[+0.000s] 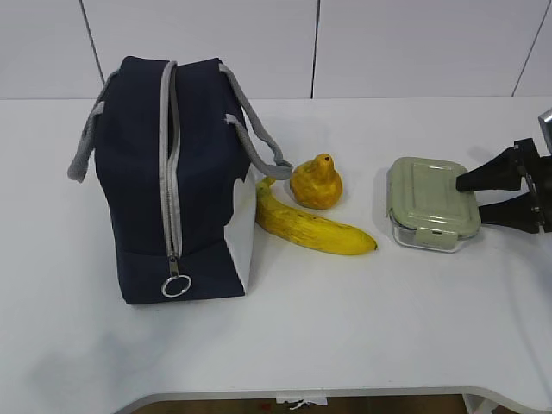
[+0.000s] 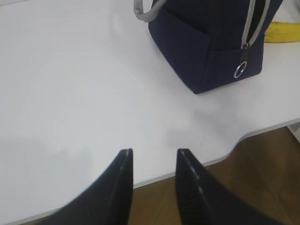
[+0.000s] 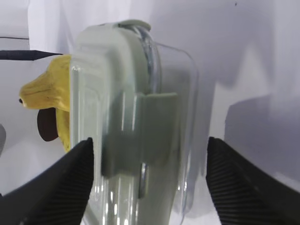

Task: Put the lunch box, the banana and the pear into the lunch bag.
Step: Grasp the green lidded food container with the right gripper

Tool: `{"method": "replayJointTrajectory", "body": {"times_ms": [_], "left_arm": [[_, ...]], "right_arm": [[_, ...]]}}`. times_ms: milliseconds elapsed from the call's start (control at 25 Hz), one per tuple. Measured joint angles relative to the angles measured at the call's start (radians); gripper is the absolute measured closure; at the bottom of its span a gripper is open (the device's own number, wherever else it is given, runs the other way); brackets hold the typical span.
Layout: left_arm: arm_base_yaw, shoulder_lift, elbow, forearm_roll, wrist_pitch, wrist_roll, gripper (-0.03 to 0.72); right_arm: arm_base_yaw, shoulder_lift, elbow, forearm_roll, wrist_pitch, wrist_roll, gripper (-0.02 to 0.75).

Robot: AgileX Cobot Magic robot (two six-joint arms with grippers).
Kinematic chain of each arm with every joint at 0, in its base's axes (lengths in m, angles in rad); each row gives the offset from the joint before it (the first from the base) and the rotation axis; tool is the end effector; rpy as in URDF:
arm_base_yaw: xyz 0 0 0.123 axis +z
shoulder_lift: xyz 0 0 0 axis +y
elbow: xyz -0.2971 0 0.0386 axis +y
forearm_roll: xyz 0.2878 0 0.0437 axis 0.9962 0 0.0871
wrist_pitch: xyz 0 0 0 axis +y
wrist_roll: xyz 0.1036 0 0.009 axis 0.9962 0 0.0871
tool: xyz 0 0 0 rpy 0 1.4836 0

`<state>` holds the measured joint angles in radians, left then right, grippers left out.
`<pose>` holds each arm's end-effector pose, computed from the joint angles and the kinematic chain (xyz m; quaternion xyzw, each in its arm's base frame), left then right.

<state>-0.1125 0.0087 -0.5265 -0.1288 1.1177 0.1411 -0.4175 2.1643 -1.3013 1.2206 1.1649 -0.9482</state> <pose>0.0204 -0.0144 0.2942 0.1138 0.8540 -0.0570 0.5045 0.4247 -0.0902 0.1053 0.0968 0.8610 0.4643 0.1834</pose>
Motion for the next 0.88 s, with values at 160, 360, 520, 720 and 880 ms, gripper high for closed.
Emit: {"method": "replayJointTrajectory", "body": {"times_ms": [160, 360, 520, 720, 880], "left_arm": [[0.000, 0.000, 0.000, -0.001, 0.000, -0.002, 0.449], [0.000, 0.000, 0.000, -0.001, 0.000, -0.002, 0.449], [0.000, 0.000, 0.000, -0.001, 0.000, -0.002, 0.449], [0.000, 0.000, 0.000, -0.001, 0.000, -0.002, 0.449], [0.000, 0.000, 0.000, -0.001, 0.000, -0.002, 0.449]], "right_arm": [[0.000, 0.021, 0.000, 0.027, 0.003, 0.000, 0.164], [0.011, 0.026, 0.000, 0.033, 0.003, 0.000, 0.164], [0.029, 0.025, 0.000, 0.034, 0.003, -0.002, 0.164], [0.036, 0.025, 0.000, 0.034, 0.003, -0.004, 0.164], [0.036, 0.025, 0.000, 0.034, 0.003, -0.004, 0.164]]}}
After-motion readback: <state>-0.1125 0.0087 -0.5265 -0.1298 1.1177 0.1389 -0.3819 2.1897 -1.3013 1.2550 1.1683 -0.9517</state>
